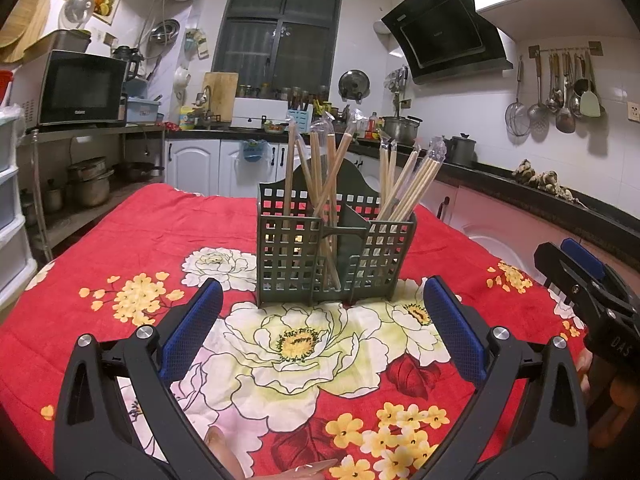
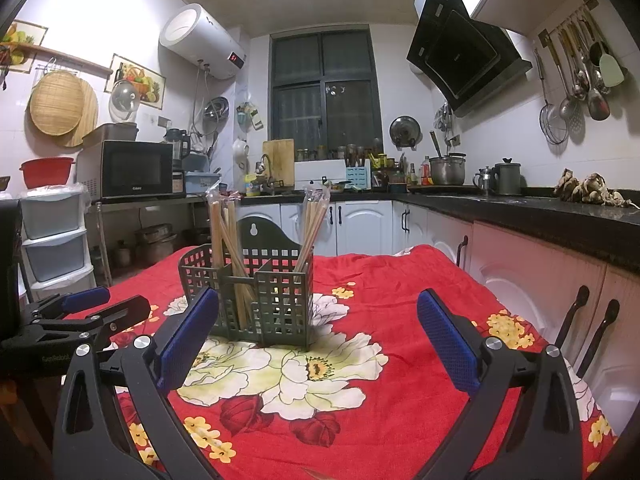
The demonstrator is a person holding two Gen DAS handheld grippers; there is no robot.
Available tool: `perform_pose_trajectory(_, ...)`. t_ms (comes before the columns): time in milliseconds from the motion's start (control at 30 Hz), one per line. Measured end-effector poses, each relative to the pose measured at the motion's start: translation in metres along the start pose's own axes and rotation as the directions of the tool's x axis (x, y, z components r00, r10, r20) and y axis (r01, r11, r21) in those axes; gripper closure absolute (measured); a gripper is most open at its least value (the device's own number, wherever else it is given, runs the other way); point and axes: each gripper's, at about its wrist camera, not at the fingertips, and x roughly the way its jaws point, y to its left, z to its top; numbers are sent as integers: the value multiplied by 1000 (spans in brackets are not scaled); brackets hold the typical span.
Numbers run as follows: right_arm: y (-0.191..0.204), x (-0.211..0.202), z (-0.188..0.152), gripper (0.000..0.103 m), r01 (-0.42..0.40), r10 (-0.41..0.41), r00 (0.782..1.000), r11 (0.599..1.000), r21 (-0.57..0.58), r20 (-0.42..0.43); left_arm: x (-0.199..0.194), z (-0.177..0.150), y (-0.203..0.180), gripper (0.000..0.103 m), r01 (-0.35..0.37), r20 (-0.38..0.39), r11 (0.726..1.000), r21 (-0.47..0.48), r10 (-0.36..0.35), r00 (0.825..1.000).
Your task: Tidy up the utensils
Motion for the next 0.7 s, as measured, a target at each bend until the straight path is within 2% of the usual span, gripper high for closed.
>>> perform_pose_trajectory(700,-2,-2,-2,6,8,-8,1000,1000,9,4,1,-1,-1,10,2,-7,1000,2,-2,1000)
